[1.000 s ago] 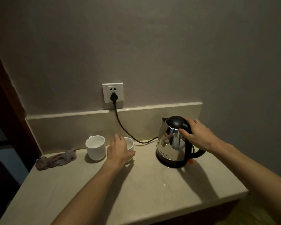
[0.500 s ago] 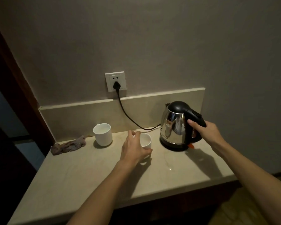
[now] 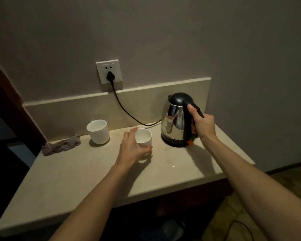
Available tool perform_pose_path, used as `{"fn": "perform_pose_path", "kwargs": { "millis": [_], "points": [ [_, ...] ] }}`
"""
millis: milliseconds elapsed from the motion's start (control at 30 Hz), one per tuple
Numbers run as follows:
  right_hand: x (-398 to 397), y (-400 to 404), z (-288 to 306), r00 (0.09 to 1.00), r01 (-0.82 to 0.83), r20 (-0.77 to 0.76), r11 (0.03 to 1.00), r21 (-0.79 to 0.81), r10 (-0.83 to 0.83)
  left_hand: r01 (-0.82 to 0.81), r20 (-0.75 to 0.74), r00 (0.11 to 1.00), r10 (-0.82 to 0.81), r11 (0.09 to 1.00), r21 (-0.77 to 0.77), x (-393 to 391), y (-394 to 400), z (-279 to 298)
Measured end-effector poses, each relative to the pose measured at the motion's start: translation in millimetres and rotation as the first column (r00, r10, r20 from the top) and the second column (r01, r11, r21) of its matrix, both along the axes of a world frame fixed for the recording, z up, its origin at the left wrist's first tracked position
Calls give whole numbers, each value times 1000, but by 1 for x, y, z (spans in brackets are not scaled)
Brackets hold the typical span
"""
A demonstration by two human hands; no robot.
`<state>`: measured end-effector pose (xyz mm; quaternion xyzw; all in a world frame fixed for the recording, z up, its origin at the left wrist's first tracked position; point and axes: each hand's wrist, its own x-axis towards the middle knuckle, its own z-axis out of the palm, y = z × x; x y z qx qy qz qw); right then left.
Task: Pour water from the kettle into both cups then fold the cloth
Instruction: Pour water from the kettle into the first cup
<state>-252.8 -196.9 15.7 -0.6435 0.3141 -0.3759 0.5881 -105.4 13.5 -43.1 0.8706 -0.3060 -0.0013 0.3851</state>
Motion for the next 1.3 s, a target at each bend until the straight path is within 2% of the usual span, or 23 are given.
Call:
{"fn": "perform_pose_path", "kwargs": {
  "millis": [167,367,500,667,800,1000,1133,1300],
  "points": [
    [-1,-1,5,1000,16,-12,999,44,-15,5,41,999,-6,1000,5,1,-1,-4],
    [0,0,9,990,140,12,983,121,-142,26,44,999,-27,999,25,1,-1,-1],
    [0,-5,16,987,148,44,979,141,-155,38,53,998,-39,999,25,3,0,-3],
    [-6,-8,32,999,25,40,997,68,-28,104,106,989,-107,994,34,13,6,-10],
    [-20,-14,46,991,-129,-28,992,-9,129,183,97,978,-185,983,33,20,10,-11],
    [-28,-8,71,894,-414,-221,907,-72,390,273,80,959,-272,962,-7,25,13,-12],
    [-27,-3,81,817,-509,-364,856,-92,447,315,60,948,-314,949,-17,31,15,-12],
    [-23,0,93,771,-526,-463,847,-74,437,370,48,928,-369,929,-16,38,19,-14]
  ]
}}
